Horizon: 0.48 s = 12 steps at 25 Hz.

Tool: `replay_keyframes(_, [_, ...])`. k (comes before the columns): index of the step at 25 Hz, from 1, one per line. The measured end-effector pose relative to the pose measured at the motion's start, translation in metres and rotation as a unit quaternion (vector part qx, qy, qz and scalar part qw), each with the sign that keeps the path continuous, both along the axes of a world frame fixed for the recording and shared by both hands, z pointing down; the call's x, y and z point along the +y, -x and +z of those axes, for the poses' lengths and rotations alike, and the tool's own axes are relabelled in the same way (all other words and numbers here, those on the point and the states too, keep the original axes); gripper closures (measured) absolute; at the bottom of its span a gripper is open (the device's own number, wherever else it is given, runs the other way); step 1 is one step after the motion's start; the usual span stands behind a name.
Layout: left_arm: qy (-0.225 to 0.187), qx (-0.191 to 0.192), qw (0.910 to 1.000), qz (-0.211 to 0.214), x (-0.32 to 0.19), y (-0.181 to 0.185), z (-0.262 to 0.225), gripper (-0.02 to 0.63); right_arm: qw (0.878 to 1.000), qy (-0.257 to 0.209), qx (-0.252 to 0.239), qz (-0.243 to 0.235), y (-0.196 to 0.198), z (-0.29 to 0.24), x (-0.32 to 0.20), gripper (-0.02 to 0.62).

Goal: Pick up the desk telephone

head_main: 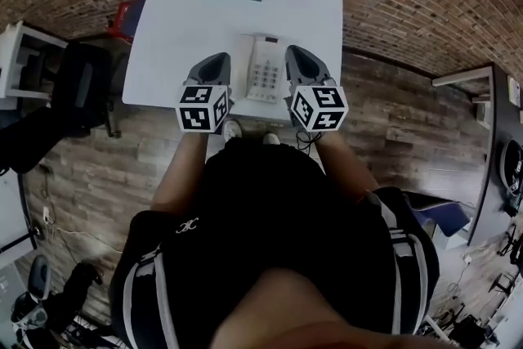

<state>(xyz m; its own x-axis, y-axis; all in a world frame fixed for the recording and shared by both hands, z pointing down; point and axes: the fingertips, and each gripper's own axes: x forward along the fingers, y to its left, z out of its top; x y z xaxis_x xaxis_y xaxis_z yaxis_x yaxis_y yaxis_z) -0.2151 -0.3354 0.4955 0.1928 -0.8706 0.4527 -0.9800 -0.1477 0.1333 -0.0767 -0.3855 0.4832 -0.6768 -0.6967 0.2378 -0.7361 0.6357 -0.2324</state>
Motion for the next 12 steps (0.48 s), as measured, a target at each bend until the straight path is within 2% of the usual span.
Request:
replay_keyframes(3, [0.016, 0.012, 0.9997, 0.010, -0.006, 0.006, 0.017, 0.604, 1.000, 0.011, 0.020, 0.004, 0.004, 0.018, -0.005, 0.597])
replay_keyframes(9, [0.052, 0.101, 0.9925, 0.045, -0.019, 0.011, 0.046, 0.603, 0.999, 0.037, 0.026, 0.013, 0.007, 0.045, -0.014, 0.594])
replay_keyframes(12, [0.070, 0.106, 0.9903, 0.057, -0.025, 0.015, 0.062, 0.603, 0.996, 0.079, 0.024, 0.016, 0.007, 0.068, -0.021, 0.582])
